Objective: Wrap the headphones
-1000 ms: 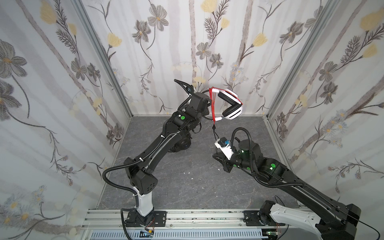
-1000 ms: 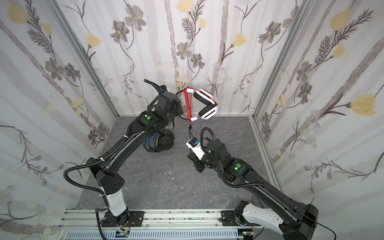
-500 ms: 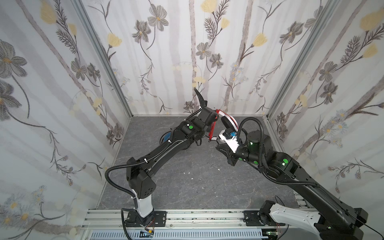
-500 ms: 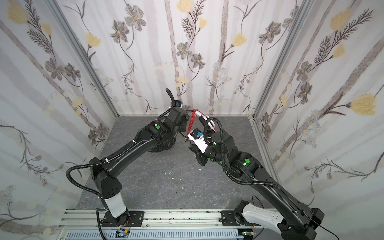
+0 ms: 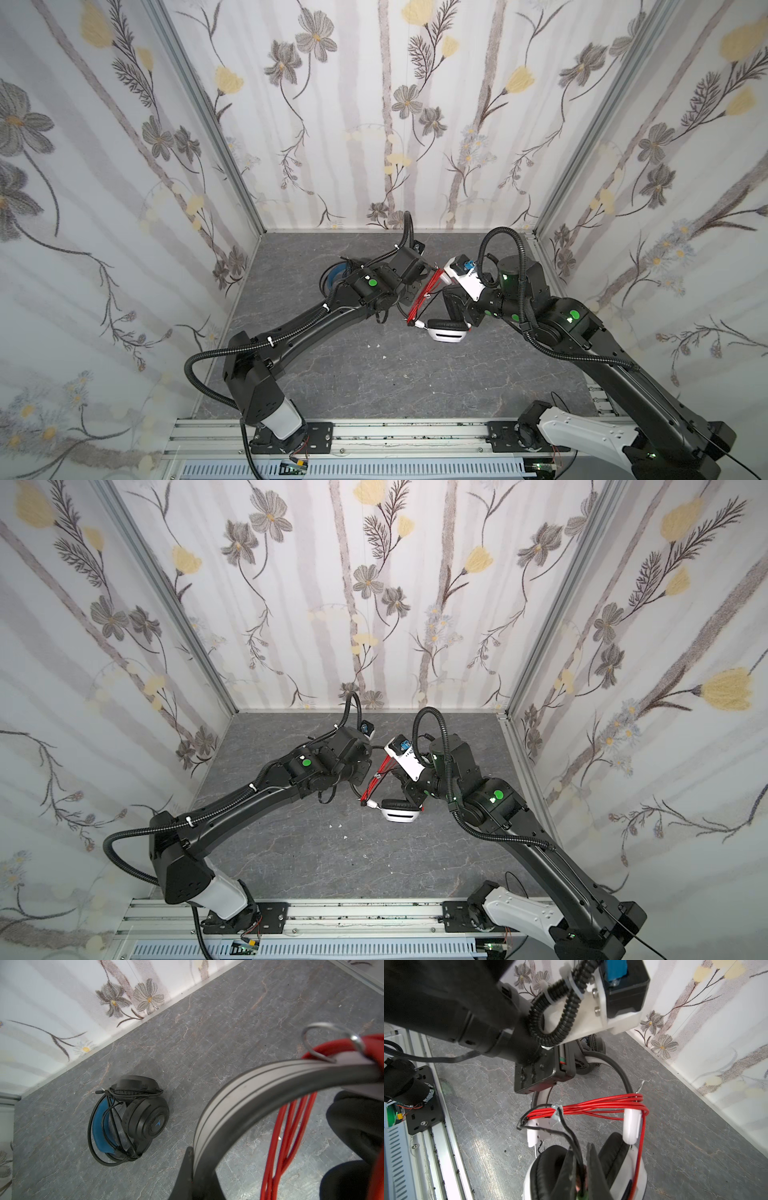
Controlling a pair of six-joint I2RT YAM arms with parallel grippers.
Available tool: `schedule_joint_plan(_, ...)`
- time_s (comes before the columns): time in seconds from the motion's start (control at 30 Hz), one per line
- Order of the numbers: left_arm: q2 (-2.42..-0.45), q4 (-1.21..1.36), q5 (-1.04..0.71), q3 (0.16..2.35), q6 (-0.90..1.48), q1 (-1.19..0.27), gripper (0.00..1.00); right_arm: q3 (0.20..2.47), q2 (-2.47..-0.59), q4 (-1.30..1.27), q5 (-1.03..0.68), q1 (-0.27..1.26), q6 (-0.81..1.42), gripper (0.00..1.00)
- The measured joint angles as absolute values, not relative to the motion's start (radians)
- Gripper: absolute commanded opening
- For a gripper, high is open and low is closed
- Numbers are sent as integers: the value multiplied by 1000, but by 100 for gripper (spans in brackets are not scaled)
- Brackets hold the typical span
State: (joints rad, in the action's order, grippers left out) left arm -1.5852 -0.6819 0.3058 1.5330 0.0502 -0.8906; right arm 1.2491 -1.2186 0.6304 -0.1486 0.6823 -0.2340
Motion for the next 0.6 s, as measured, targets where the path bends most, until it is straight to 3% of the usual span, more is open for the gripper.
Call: schedule_joint_plan(0.6, -1621, -976, 84, 1698, -149, -925, 0, 1036, -1055, 571, -58, 728, -391, 0)
